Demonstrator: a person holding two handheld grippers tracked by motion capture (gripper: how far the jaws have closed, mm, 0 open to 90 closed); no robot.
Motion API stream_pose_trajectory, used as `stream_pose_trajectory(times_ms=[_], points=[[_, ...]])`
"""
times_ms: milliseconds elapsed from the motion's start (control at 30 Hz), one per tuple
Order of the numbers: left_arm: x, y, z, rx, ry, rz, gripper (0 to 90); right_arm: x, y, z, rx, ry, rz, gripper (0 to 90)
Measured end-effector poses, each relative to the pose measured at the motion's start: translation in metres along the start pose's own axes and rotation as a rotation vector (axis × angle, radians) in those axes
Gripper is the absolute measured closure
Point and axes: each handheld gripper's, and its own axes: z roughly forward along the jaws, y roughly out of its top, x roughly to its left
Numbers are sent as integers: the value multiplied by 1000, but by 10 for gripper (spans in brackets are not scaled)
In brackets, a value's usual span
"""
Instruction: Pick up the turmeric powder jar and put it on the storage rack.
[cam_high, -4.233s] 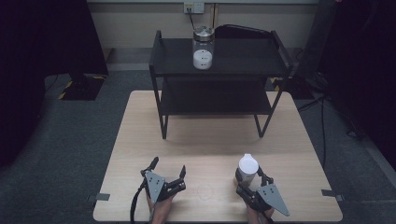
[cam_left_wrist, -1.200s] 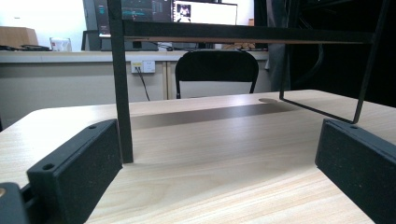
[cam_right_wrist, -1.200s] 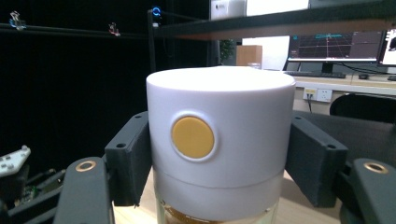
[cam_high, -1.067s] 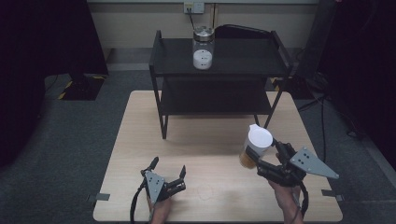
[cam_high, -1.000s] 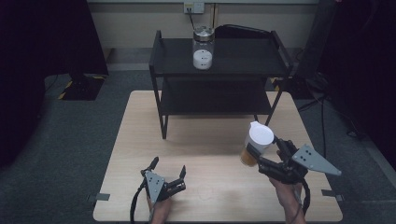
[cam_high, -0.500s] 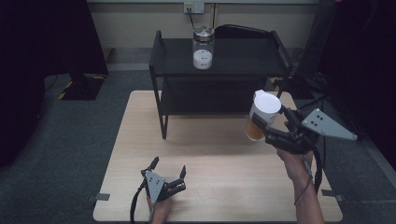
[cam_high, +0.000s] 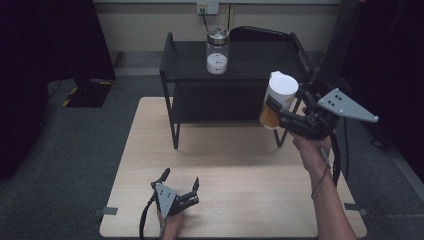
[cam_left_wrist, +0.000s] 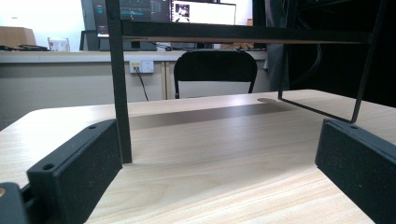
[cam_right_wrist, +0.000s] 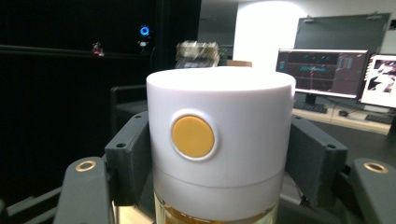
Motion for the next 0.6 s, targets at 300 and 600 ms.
stream_pose_trajectory(times_ms=[300,600], points=[[0,0,0,-1,0,0,1,-1,25,27,-18,-86,32,304],[0,0,0,-1,3,-2,1,0,47,68,-1,-148,47,304]])
